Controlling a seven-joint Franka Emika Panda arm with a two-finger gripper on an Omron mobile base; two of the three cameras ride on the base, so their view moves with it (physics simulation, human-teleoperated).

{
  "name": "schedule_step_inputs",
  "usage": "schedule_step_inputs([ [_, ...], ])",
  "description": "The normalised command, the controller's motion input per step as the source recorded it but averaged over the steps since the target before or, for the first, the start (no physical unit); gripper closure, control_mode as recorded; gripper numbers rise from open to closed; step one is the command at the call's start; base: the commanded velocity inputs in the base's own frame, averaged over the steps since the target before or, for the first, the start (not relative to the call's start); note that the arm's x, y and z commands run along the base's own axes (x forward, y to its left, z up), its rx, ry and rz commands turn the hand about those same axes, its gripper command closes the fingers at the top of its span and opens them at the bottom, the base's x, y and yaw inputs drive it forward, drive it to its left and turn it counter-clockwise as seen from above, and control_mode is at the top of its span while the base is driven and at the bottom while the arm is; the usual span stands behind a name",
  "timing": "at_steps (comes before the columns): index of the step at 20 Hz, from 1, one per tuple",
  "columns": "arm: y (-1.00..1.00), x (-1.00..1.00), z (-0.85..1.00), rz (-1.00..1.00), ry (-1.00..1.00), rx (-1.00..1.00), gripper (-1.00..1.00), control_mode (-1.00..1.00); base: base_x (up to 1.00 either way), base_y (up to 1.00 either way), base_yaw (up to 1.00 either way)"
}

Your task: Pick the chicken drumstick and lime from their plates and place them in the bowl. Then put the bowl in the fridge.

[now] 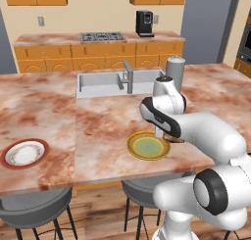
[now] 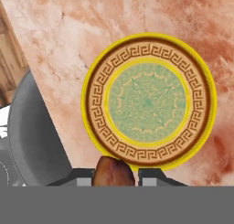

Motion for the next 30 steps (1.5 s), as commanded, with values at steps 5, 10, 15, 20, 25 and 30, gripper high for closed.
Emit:
schedule_step_inputs([
  [5,0.00,0.00,0.00,0.00,0.00,0.00,1.00,1.00,0.00,0.00,0.00],
  [10,0.00,0.00,0.00,0.00,0.00,0.00,1.00,1.00,0.00,0.00,0.00],
  [15,0.00,0.00,0.00,0.00,0.00,0.00,1.00,-1.00,0.00,0.00,0.00],
  [20,0.00,0.00,0.00,0.00,0.00,0.00,1.00,-1.00,0.00,0.00,0.00],
  [25,-0.14,0.07,0.04,0.04,0.00,0.03,1.00,-1.00,0.00,0.00,0.00],
  [30,-0.50,0.12,0.34,0.15,0.03,0.08,1.00,-1.00,0.00,0.00,0.00],
])
